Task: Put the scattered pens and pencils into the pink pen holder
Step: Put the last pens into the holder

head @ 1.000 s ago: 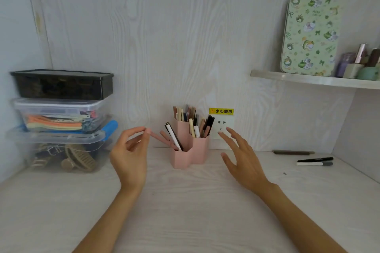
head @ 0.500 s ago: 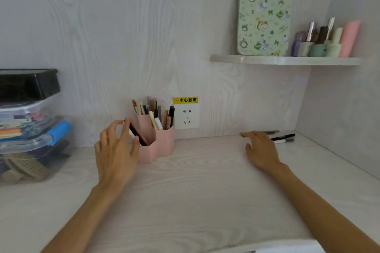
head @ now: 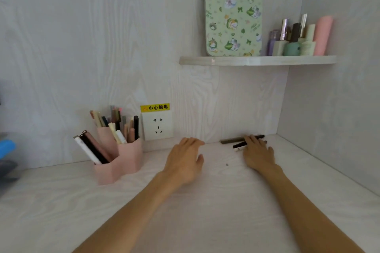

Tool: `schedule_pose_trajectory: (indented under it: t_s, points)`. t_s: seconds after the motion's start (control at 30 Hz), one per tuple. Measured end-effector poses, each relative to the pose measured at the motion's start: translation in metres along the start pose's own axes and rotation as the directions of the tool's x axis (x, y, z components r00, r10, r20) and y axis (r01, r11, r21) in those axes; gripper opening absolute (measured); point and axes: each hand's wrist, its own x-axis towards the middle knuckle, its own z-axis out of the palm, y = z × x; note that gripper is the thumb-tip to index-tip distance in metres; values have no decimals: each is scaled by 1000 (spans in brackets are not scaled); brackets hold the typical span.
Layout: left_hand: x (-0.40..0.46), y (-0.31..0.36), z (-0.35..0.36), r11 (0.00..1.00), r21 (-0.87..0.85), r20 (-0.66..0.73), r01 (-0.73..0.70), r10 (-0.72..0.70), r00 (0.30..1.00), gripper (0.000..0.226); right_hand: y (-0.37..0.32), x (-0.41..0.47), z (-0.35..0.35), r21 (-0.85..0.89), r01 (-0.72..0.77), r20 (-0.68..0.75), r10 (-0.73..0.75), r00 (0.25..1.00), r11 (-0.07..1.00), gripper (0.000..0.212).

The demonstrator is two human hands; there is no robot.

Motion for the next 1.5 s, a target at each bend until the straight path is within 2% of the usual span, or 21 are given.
schedule_pose_trajectory:
  t_s: [0.03,0.1,0.37,0.5,0.63,0.77,0.83,0.93,1.07,1.23,1.37,1.5]
  points:
    - [11,5,9,999,-22,90,27,-25,996,44,-1,1,1,9,17,12,-17,1000,1000,55]
    - [32,16,28,997,-71,179,41,-28,984,49,1,4,5,-11,59,-7,-59,998,998,52]
    - [87,38,75,999,37,361,35,-46,932,69,11,23,8,-62,161,-80,-166,983,985,41]
    - [80,41,82,997,78,316,22,-46,948,65,12,20,8,-47,218,-14,-219,976,975,43]
    - [61,36,55,977,210,277,-46,-15,961,44,1,3,-3,-33,266,120,-260,958,963,48]
    - [10,20,20,933,355,247,-51,-41,968,41,-26,-35,-9,-52,416,241,-393,888,908,56]
    - [-16,7,8,936,351,189,-13,-57,980,38,-40,-49,-7,-72,509,205,-486,849,858,57]
    - [-67,-22,-20,955,278,85,101,-129,988,30,-79,-74,3,-12,591,217,-575,789,807,52]
    - [-120,-63,-52,958,124,-24,259,-258,966,25,-137,-96,24,120,579,353,-579,734,807,48]
    - [-161,-103,-71,879,-134,-93,458,-472,877,22,-188,-115,46,159,657,264,-673,691,737,45]
    - [-165,-113,-81,813,-388,-155,434,-522,839,8,-195,-113,38,267,660,98,-701,706,702,41]
    - [-162,-110,-79,803,-483,-241,350,-506,828,7,-187,-109,34,224,699,15,-720,694,679,39]
